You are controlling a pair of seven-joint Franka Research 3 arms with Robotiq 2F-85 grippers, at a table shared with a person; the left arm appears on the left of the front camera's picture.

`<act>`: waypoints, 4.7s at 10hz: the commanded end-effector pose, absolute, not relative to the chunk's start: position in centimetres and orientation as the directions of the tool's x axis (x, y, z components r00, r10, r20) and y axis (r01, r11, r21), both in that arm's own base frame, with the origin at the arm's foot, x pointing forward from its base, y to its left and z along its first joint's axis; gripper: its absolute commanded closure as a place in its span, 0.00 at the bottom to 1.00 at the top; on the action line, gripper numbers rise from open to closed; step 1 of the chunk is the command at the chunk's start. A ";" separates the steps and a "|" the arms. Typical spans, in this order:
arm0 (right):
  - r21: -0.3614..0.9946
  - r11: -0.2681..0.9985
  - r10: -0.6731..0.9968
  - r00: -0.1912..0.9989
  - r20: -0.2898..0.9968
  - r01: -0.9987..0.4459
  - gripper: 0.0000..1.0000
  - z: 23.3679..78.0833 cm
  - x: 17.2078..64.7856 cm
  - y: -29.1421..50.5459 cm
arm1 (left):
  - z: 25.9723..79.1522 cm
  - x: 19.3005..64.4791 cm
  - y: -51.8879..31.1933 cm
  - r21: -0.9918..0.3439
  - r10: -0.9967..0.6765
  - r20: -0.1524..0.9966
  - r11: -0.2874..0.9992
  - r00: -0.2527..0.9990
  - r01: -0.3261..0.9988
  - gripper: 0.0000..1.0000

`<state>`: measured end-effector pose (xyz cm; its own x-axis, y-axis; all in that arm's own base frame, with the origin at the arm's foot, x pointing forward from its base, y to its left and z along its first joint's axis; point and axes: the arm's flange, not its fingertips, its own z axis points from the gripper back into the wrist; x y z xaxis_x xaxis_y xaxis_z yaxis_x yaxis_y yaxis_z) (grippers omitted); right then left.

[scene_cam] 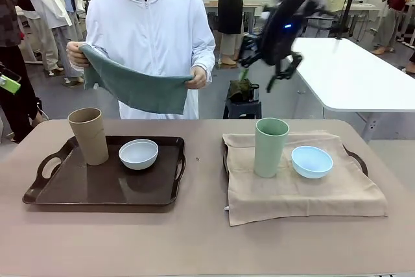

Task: Set up a tray with a mat and arrange the tableware.
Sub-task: Pick up the Picnic Bowl and Reusable plastic cup from the Handle tray in front of the human's position and hold them in the air.

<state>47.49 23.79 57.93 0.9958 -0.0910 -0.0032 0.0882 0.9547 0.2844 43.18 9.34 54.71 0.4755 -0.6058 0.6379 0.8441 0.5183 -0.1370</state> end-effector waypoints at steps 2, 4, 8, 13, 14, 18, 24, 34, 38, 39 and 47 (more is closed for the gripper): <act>0.189 0.971 -0.149 0.989 -0.014 0.149 0.25 55.2 53.4 30.2 | 53.4 44.3 11.4 -0.180 -0.608 0.648 0.464 0.459 0.867 0.00; 0.245 0.963 -0.104 0.993 -0.059 0.115 0.25 53.2 55.5 31.8 | 53.0 44.5 12.4 -0.223 -0.592 0.664 0.427 0.457 0.877 0.00; 0.218 0.969 -0.116 0.993 -0.033 0.121 0.25 52.0 54.0 31.9 | 52.7 44.0 11.0 -0.183 -0.605 0.629 0.494 0.487 0.850 0.00; 0.149 0.987 -0.046 0.996 -0.079 0.057 0.25 48.6 55.5 34.3 | 51.9 46.3 9.2 0.036 -0.715 0.639 0.397 0.284 0.917 0.00; 0.151 0.988 -0.023 0.995 -0.092 0.037 0.25 47.4 55.8 35.5 | 50.9 47.2 9.2 0.054 -0.725 0.641 0.369 0.251 0.928 0.00; 0.169 0.985 0.057 0.991 -0.121 -0.036 0.25 43.9 56.3 41.2 | 47.9 49.9 11.3 0.036 -0.777 0.618 0.182 0.122 0.983 0.00; 0.151 0.984 0.118 0.979 -0.168 -0.093 0.25 38.3 56.2 47.4 | 44.1 54.3 10.1 0.086 -0.789 0.612 0.009 -0.046 0.996 0.00; 0.107 0.993 0.051 0.993 -0.103 -0.040 0.25 37.1 54.7 48.9 | 42.7 55.3 9.8 0.010 -0.795 0.607 -0.004 -0.009 1.000 0.00; 0.089 0.996 0.027 0.999 -0.045 -0.023 0.25 37.3 53.9 49.6 | 40.8 55.1 10.2 -0.068 -0.767 0.642 -0.038 0.014 0.997 0.00; 0.073 0.997 0.022 0.999 -0.040 -0.019 0.25 36.9 53.7 49.8 | 39.8 54.9 9.9 -0.089 -0.759 0.651 -0.041 0.026 0.995 0.00; 0.044 0.999 0.031 0.999 -0.042 -0.029 0.25 34.4 54.0 51.6 | 35.2 54.9 8.4 -0.048 -0.636 0.770 0.030 0.056 0.998 0.00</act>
